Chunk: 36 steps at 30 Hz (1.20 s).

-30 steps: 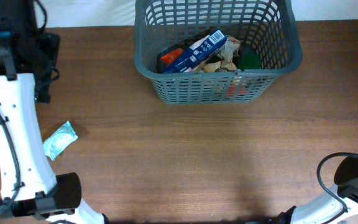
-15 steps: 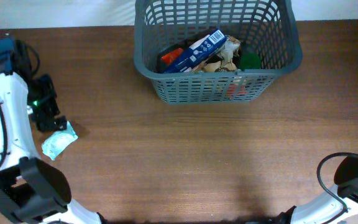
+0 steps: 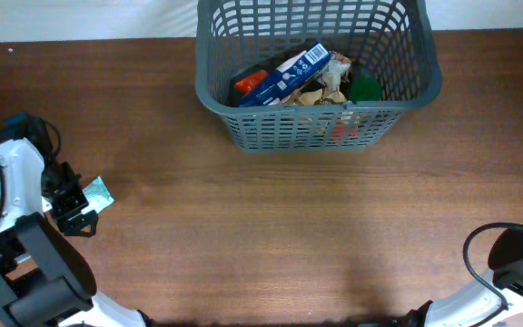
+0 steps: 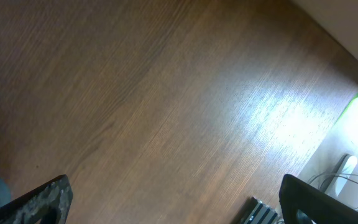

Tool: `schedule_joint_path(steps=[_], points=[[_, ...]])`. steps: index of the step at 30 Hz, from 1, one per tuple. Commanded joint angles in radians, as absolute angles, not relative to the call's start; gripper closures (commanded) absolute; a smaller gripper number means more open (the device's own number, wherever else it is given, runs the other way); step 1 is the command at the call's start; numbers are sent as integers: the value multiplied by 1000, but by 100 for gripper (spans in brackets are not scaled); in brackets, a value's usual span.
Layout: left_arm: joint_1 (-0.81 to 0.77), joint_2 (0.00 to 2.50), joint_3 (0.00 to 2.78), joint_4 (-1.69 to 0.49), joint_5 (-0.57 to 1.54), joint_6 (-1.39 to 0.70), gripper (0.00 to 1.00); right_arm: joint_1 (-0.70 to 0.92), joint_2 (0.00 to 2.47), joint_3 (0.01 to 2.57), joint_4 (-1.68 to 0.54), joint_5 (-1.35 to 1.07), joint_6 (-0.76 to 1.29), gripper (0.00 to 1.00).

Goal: Pack container
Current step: 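Lower the left gripper onto the mint-green wipe packet and grasp it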

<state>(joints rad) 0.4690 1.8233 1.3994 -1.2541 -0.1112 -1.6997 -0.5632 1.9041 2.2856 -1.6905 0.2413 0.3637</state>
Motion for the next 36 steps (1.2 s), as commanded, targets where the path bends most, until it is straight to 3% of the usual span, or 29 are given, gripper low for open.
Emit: schedule_joint_path(steps=[1,11,36], points=[[472,1818,1342,-1205,-176,-1719,0,-563,1905,2280,-1687,242,372,1],[472,1818,1308,-1042,-210,-1592,0,-563,1905,2280,-1687,242,372,1],[472,1924,1308,-968,-142,-1705,0,-563,1905,2280,-1687,242,372,1]])
